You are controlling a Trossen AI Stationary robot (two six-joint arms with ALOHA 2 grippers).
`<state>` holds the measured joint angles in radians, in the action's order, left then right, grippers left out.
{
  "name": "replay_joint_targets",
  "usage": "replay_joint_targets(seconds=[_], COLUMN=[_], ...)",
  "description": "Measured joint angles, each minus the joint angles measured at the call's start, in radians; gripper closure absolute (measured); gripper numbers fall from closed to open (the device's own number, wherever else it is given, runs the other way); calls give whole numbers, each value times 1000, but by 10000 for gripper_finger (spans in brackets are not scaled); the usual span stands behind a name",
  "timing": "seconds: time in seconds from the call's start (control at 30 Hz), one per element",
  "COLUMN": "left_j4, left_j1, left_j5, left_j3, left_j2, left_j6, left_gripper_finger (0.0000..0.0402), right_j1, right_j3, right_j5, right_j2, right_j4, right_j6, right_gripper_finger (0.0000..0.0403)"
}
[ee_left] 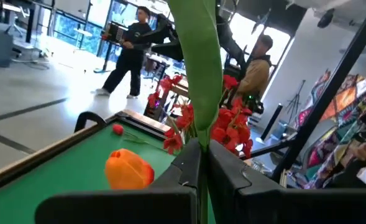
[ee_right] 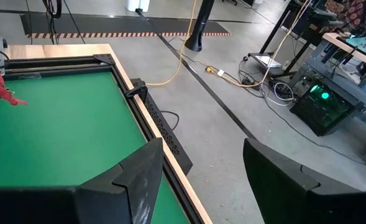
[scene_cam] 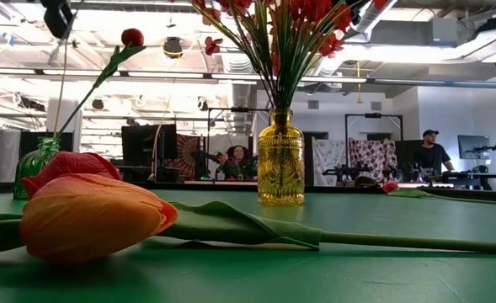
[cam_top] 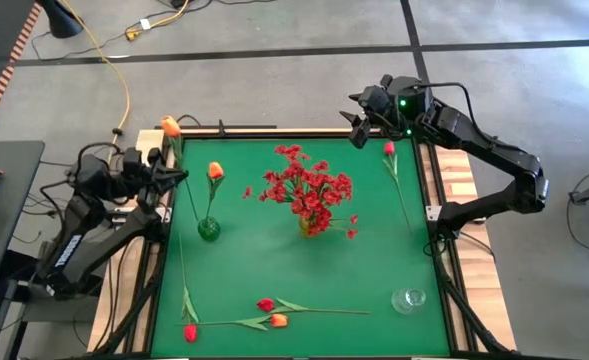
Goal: Sort flowers into vase by color
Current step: Put the top orange flower into the green vase
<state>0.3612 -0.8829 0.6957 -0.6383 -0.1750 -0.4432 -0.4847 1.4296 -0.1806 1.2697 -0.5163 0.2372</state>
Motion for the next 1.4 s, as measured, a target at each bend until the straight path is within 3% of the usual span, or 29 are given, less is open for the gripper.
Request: replay_joint_targets(seconds=[0.4, 0.6, 0.87, 1.4], left_j4=[-221, -219, -114, -88], left_j1=[66, 155, 220, 277], left_j5=[-3, -40, -69, -75], left_j3=[126, 134, 134, 134], left_j2=[34, 34, 34, 34], left_j6=[-109, -67, 156, 199], left_gripper_finger=[401, 401, 401, 401], right_j1=[-3, -9, -9, -9], right_j3=[0, 0, 0, 0], right_j5=[0, 0, 0, 0], right_j2=[0, 0, 0, 0], right_j4=[0, 0, 0, 5], right_j6=[11, 10, 10, 7], right_gripper_finger=[154, 154, 154, 154])
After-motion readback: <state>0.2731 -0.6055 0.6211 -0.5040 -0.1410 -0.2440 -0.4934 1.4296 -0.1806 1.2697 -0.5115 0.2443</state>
